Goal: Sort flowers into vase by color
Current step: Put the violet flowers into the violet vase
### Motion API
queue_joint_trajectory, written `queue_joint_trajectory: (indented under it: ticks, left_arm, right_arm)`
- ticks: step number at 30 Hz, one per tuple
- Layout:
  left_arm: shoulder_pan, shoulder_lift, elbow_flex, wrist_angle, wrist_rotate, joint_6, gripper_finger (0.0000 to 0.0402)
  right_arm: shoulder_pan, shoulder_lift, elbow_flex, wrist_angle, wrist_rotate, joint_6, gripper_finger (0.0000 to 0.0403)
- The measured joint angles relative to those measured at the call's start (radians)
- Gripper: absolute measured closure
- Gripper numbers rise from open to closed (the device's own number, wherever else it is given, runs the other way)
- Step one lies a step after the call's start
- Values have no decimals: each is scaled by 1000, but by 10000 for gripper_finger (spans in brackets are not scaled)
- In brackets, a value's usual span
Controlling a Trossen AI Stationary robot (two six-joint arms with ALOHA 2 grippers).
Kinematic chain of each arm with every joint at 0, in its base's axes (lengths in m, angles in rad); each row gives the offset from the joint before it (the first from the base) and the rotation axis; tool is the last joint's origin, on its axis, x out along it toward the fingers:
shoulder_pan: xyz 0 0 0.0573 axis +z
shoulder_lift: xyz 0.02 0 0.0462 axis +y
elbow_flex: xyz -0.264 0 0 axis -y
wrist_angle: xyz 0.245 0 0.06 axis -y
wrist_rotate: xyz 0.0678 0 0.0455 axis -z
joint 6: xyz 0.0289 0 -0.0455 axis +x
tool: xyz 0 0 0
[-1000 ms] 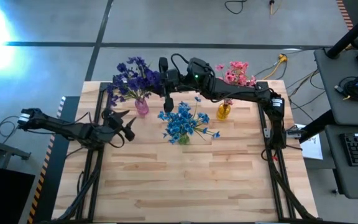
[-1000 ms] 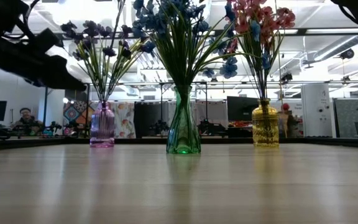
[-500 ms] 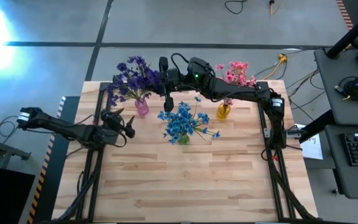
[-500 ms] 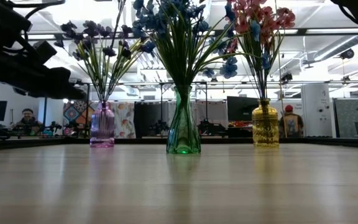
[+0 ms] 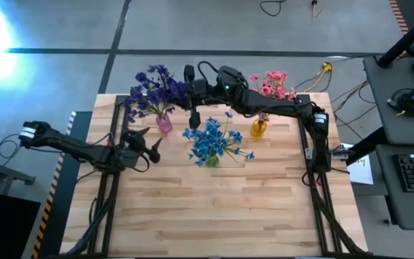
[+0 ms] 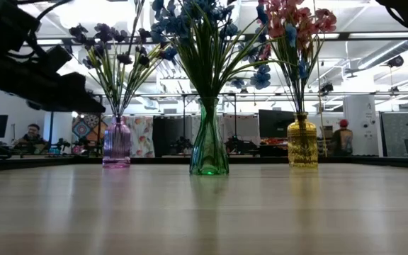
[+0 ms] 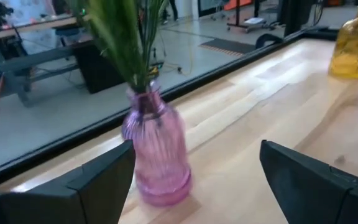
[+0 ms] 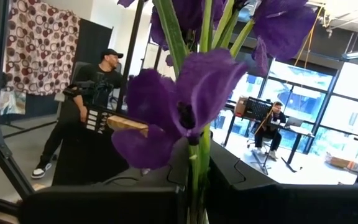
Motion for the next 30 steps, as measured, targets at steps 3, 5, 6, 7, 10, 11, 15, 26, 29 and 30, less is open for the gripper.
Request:
queue_joint_trajectory:
  ticks: [3,5,6,7,10,11,15,26,29,30]
  left_arm:
    - [5,43,-9,75,-20,44,74]
    - [13,69,-22,108,-43,50,74]
    - [19,81,-31,132,-44,50,74]
    - [25,92,-42,164,-42,49,74]
    - [41,134,-84,278,-37,59,74]
    - [48,146,-83,299,-39,61,74]
    - [63,206,-82,351,-61,99,74]
    - [78,358,-70,514,-60,104,74]
    - [94,399,-51,555,-61,102,74]
    - [101,412,-42,569,-60,104,74]
  right_arm:
    - [-2,0,-6,1,0,-12,385]
    - [-2,1,-8,-1,1,-19,385]
    - [-2,2,-8,-3,1,-21,385]
    - [-2,2,-8,-4,1,-22,385]
    - [-3,2,-8,-3,0,-26,385]
    - [-4,2,-8,-2,0,-26,385]
    - [-10,2,-8,-4,0,-34,385]
    - [-20,2,-8,-3,0,-50,385]
    - [-23,2,-8,-6,0,-52,385]
    - [-23,2,-7,-6,0,-52,385]
